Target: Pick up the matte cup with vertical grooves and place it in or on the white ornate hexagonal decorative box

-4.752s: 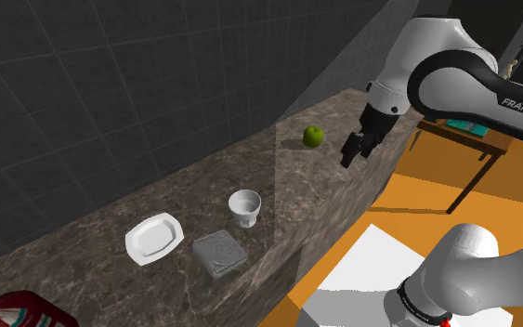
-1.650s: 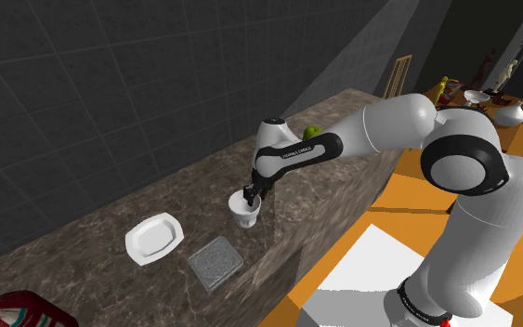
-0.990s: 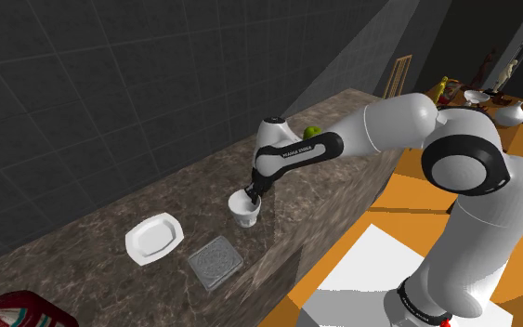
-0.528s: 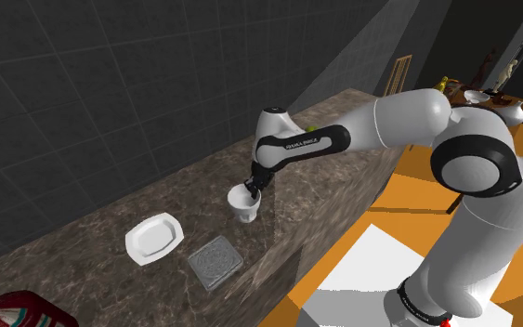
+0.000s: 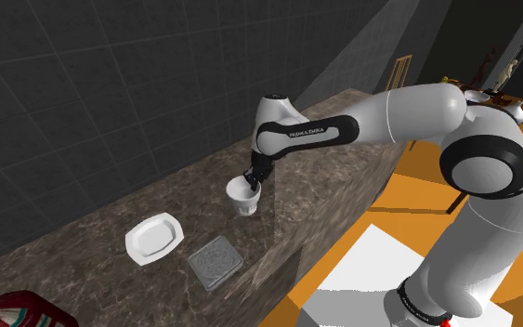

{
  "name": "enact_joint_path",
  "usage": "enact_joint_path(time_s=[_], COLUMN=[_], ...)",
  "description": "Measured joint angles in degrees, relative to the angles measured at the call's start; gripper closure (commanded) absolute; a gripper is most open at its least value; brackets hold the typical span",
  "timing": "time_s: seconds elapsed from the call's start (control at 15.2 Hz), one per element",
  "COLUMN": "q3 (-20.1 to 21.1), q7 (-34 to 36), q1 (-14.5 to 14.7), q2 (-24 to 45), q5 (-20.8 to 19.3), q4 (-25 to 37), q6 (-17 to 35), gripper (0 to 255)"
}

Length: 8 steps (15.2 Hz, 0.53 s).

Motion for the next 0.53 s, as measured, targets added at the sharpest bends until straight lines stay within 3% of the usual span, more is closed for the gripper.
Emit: enact_joint_path(time_s=[0.53], q3=[-0.1], q7=[1.0], q1=[-0.1], q2=[-1.7], q5=[-0.4], q4=[4.1], q6=[-5.7], gripper=[255])
